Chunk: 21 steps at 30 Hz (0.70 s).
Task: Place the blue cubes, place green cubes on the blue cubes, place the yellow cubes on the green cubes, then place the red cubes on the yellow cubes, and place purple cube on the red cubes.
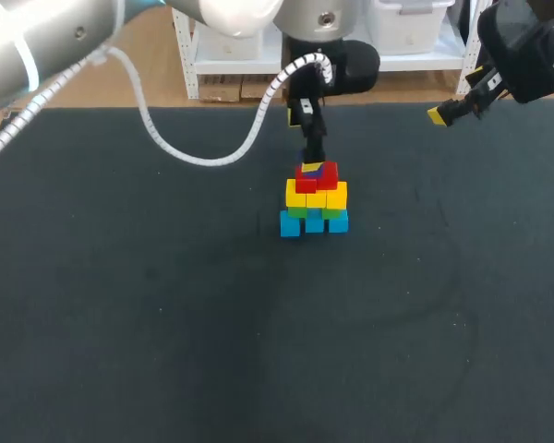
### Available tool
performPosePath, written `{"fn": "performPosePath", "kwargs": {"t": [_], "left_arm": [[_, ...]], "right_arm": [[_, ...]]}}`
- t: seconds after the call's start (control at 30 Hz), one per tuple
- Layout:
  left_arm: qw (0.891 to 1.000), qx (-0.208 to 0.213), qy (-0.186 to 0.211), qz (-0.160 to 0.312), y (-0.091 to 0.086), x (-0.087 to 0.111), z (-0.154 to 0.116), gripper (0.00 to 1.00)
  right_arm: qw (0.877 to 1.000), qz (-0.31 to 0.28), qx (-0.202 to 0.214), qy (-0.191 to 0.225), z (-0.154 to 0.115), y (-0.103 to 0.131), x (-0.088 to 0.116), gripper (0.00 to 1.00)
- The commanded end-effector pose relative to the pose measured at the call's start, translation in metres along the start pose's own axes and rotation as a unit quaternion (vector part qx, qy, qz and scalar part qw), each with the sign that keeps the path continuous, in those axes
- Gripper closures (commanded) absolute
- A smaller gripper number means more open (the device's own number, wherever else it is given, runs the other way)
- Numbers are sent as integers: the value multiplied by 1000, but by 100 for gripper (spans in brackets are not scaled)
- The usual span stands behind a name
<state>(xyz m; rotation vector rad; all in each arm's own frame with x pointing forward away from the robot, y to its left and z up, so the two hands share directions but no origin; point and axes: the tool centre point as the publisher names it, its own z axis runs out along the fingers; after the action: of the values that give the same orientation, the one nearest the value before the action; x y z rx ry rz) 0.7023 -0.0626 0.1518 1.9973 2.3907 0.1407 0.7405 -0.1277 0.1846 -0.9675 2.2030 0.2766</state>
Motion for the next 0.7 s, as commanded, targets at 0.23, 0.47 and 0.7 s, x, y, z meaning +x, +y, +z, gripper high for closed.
{"fn": "performPosePath", "kwargs": {"t": [0.23,0.47,0.7], "left_arm": [[995,-73,-54,-40,-31,71,-12,0],[990,-101,-67,-73,-42,104,-14,0],[986,-117,-70,-96,-53,135,-2,0]], "right_arm": [[1000,0,1,0,0,1,0,0],[1000,0,1,0,0,1,0,0],[1000,0,1,0,0,1,0,0]]}}
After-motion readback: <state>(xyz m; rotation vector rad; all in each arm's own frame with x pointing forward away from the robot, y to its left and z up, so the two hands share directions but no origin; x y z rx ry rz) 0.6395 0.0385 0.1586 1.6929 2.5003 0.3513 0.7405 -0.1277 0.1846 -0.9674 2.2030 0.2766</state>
